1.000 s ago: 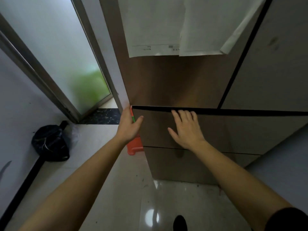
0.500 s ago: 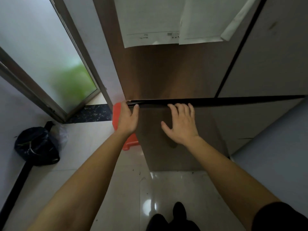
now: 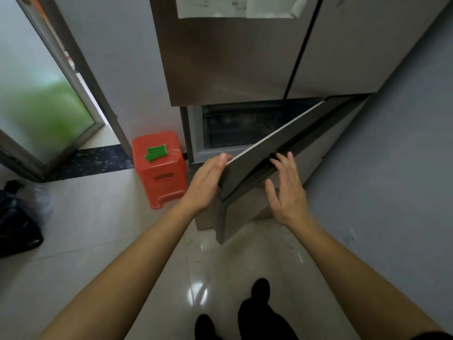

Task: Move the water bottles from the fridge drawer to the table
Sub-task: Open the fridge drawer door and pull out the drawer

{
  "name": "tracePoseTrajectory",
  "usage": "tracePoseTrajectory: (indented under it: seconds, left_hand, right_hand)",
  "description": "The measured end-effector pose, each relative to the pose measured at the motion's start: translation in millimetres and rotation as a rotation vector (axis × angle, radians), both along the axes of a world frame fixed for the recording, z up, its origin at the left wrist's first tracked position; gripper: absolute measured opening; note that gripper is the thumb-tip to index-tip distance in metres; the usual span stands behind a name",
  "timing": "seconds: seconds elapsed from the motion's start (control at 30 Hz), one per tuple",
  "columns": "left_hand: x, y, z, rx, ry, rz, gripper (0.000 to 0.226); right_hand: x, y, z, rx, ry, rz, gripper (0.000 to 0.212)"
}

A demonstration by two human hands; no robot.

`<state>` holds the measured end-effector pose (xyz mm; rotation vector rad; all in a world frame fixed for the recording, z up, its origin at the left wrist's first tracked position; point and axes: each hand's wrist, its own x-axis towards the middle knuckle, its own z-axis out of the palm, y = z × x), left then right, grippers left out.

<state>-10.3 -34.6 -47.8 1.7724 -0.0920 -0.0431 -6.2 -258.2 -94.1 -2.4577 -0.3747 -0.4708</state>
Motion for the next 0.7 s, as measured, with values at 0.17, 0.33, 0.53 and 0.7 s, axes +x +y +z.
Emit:
tracePoseTrajectory:
  seconds: [0.17,0.33,0.53,0.7]
  left_hand:
    - [8,-42,1,-0.167,0.259,-0.085,0.054]
    - [22,-127,6,-0.141,0.227,-0.273,0.049]
    - [35,-242,4,0.398,-0.189,-0.499,0.05]
    - [20,-327,0,0.59,-0.264,-0.543,0.05]
  right_hand:
    - [-35,-41,9,0.085,0.046,-0.095,0.053]
    - [-62,-108,28,0.076,0.126,-0.034,0.063]
    - [-99,-197,57,0.14,0.397,-0.17,0.051]
    - [-128,-288,76,0.159,0.45,-0.333,0.068]
